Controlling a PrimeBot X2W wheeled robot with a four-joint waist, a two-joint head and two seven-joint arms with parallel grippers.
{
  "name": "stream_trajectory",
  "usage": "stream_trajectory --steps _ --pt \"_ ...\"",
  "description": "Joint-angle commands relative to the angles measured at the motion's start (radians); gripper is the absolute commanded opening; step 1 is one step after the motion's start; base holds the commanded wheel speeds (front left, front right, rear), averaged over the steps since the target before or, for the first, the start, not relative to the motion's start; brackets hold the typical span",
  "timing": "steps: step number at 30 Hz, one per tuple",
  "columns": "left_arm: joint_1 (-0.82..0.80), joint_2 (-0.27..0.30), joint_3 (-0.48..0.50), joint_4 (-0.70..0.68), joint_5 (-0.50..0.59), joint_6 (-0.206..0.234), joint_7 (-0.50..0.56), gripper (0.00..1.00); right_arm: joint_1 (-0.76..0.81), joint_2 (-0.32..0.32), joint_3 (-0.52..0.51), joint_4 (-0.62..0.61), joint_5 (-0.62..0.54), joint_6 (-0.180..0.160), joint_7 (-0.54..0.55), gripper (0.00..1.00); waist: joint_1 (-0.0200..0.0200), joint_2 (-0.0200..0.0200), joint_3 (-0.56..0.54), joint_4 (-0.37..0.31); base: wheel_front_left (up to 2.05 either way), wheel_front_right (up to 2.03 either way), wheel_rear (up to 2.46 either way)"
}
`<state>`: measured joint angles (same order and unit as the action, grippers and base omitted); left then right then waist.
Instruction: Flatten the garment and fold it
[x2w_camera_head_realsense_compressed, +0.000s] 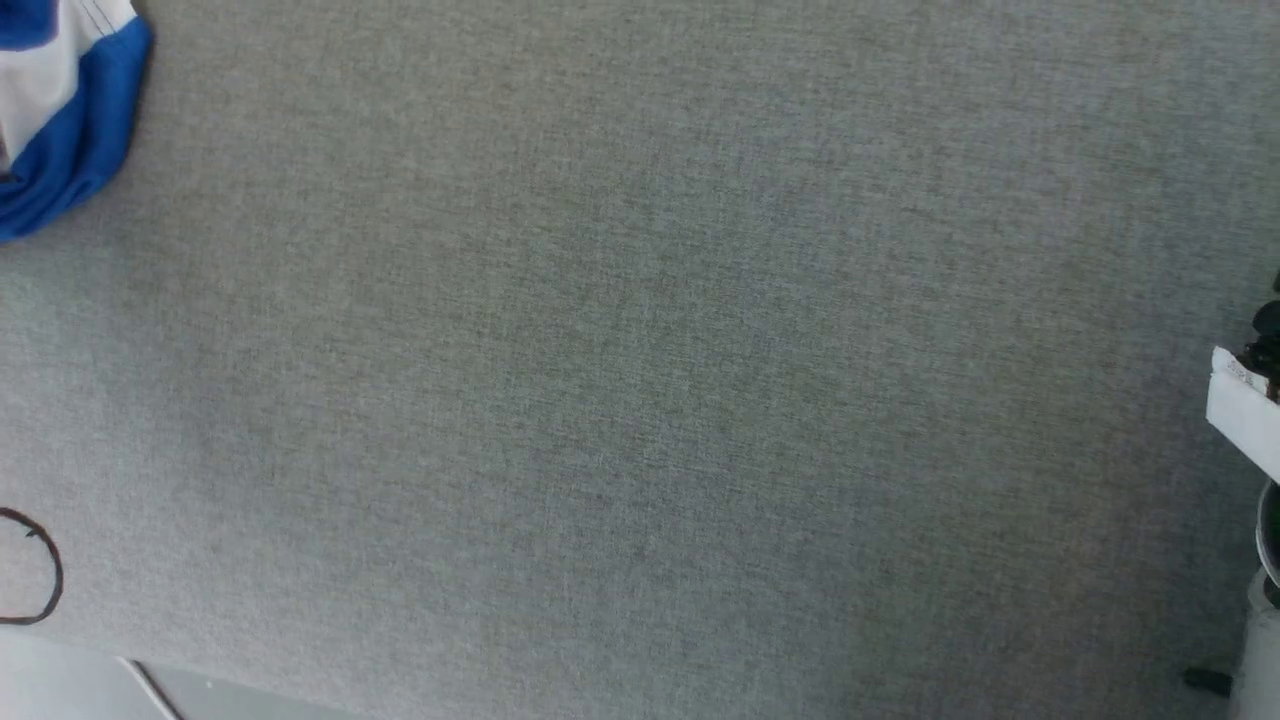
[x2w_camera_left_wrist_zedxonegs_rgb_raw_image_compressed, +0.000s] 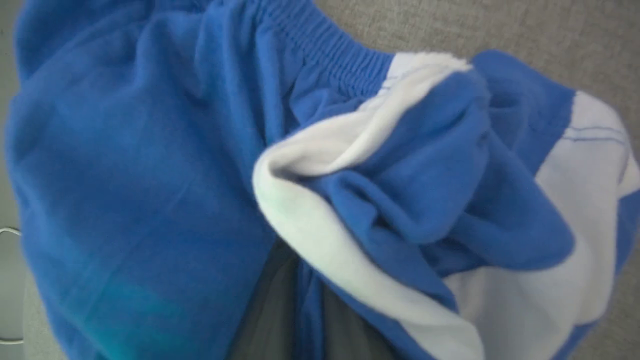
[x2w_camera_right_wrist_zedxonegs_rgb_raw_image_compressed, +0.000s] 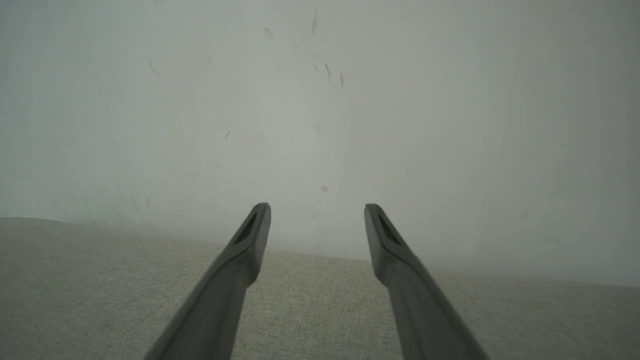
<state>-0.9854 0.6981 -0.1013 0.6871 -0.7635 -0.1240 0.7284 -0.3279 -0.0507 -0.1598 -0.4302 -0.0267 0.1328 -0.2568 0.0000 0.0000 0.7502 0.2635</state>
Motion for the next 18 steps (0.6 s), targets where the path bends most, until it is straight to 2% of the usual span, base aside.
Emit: stream_trajectory --steps 1,9,13,18 --pt "0.016 0.002 -0.018 0.009 -0.002 -0.007 -0.017 0.00 -0.013 0.001 0.002 0.010 0.003 -0.002 -0.005 1.00 0.0000 0.0000 -0.032 -0.002 0.00 0.00 0.00" --pt "-0.060 0.104 -0.104 -0.060 0.057 -0.007 -0.172 0.00 0.033 0.001 0.001 0.070 0.046 -0.002 -0.005 1.00 0.0000 0.0000 -0.177 -0.015 0.00 0.00 0.00" --pt "-0.120 0.127 -0.206 -0.147 0.081 -0.007 -0.231 0.00 0.068 0.001 0.005 0.115 0.063 -0.002 -0.005 1.00 0.0000 0.0000 -0.254 -0.027 0.00 0.00 0.00" --pt "-0.201 0.134 -0.359 -0.276 0.099 -0.007 -0.254 0.00 0.108 0.001 0.001 0.149 0.085 -0.002 -0.005 1.00 0.0000 0.0000 -0.345 -0.060 0.00 0.00 0.00"
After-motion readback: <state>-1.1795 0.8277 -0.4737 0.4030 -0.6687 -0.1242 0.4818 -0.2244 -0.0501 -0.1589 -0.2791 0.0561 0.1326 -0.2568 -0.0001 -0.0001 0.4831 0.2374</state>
